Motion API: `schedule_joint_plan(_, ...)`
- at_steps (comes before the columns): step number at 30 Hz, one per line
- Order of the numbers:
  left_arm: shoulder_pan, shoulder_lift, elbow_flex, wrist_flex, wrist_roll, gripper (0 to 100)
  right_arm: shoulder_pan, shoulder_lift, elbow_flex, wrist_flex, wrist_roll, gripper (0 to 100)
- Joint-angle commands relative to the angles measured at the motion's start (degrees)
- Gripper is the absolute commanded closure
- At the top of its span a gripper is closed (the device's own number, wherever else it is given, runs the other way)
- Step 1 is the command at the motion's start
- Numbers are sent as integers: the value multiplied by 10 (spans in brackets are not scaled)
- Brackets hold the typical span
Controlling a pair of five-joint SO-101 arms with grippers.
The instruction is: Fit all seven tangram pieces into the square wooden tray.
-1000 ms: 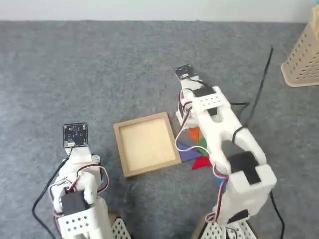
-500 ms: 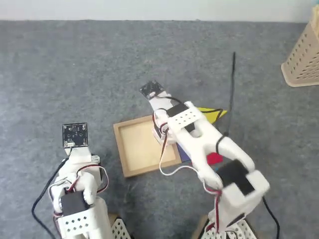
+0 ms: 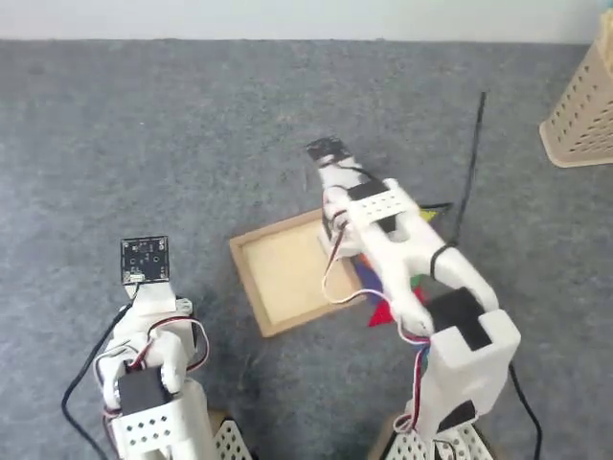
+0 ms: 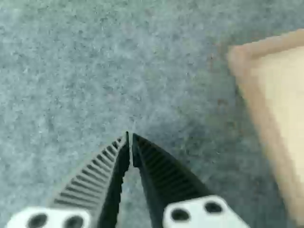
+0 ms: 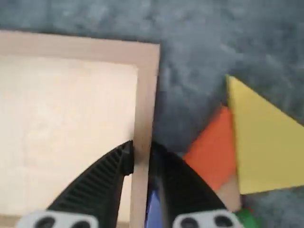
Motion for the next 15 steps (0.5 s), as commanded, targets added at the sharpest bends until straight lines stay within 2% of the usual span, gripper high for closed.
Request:
schedule_joint_plan(1,3,-8,-5,4,4,987,58,5,-11,6,-12,990)
schedule_joint_plan(10,3,-8,-5,4,4,987,85,4,-15,24,-39,985)
schedule_joint_plan(15,3,-8,-5,4,4,987,91,-51,-4,49,-40,957)
